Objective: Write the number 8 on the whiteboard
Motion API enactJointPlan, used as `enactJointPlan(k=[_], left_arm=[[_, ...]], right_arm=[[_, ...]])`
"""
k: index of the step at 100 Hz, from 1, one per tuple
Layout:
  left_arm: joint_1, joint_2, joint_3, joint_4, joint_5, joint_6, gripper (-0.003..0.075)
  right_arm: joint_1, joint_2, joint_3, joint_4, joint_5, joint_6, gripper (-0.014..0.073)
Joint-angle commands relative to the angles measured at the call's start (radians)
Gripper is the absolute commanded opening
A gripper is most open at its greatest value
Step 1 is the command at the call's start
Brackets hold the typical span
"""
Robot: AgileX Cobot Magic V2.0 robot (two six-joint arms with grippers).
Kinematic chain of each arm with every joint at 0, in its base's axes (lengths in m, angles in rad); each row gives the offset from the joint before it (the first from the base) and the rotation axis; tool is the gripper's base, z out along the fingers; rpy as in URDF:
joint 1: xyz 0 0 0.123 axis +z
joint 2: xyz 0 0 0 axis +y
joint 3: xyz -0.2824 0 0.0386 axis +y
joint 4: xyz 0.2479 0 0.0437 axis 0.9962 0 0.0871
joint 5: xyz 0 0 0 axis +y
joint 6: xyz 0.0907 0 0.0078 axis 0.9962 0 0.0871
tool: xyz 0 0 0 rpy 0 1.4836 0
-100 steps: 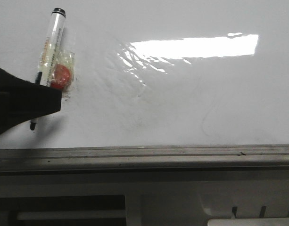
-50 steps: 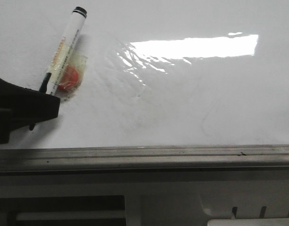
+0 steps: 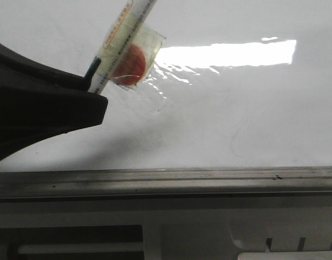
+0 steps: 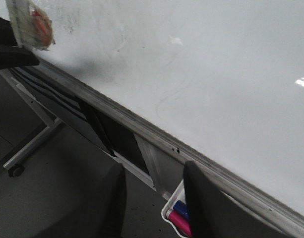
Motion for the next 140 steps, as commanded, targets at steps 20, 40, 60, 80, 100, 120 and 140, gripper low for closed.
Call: enactJointPlan(k=[20,40,60,80,100,120,140], left_arm=[[-0.010,-0.016,-0.029,-0.002,-0.092,-0.002,-0.0020],[-0.022,-0.016,-0.029,0.035,-0.094,-0.002,-0.0020],[-0.044,-0.016,-0.029,0.070,-0.092,-0.002,-0.0020],[-0.044,-0.016,-0.029,0.070,-0.090,-0.002,-0.0020],[-0.044,-0.016,-0.029,0.070,-0.090,-0.002,-0.0020],[-0.044,-0.016,-0.029,0.070,-0.090,-0.002,-0.0020],[-0.044,-0.016,-0.029,0.070,-0.090,-0.002,-0.0020]], right_arm=[[0.012,0.014,-0.041,0.008,-0.165,-0.064,0.0244],[0.034,0.049,-0.048,0.008,-0.226,-0.093,0.0244],[0.083,0.132,-0.100,0.008,-0.228,-0.093,0.0401],[0.161,0.210,-0.175,0.025,-0.226,-0.093,0.0448],[0.274,0.317,-0.239,0.027,-0.293,-0.093,0.0448],[0.299,0.438,-0.280,0.038,-0.391,-0.093,0.0448],[0.299,0.539,-0.342,0.095,-0.383,-0.093,0.0379]])
